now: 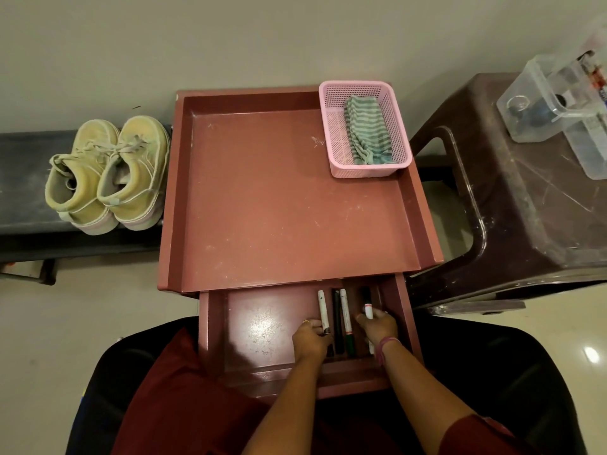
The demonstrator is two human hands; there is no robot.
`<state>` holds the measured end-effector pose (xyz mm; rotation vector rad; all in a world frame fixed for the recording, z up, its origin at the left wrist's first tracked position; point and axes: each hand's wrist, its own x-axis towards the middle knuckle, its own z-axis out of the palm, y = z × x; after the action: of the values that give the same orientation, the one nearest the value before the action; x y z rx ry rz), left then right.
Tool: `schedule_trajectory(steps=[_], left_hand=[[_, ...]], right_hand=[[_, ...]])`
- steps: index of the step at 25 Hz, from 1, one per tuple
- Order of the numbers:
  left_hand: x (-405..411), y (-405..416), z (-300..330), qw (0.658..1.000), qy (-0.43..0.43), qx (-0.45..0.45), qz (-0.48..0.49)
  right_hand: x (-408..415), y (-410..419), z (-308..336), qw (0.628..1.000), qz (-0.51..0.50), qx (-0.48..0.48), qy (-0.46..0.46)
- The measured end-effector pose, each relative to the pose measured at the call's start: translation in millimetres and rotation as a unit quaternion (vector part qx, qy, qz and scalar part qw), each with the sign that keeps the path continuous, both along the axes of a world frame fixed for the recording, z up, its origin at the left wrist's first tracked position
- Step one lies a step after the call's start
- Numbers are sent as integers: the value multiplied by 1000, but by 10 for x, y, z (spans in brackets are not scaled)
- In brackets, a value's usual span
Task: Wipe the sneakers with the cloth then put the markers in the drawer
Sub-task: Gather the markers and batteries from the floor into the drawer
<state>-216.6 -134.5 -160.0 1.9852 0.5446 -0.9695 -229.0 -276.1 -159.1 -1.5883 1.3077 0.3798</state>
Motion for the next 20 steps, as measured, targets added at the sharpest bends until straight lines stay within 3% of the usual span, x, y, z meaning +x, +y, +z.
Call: schedule_trajectory(steps=[8,10,13,15,18,20], left_hand=[[-7,-27,-59,998,15,-48,23],[-3,-26,-70,996,31,-71,34],[18,-21,-45,995,48,-81,31],[36,-35,-15,994,52,-95,23],[45,-109,33,993,59,-103,-16],[43,-161,24,991,68,-109,-33]], right_hand=[[-13,13,106,997,-5,-55,46],[47,-35,320,993,96,-39,62],[198,-192,841,938,334,-13,93],[235,-370,1208,924,374,-37,68],[158,-675,1547,958,277,-76,-21],[88,-806,1556,985,158,-39,-58]])
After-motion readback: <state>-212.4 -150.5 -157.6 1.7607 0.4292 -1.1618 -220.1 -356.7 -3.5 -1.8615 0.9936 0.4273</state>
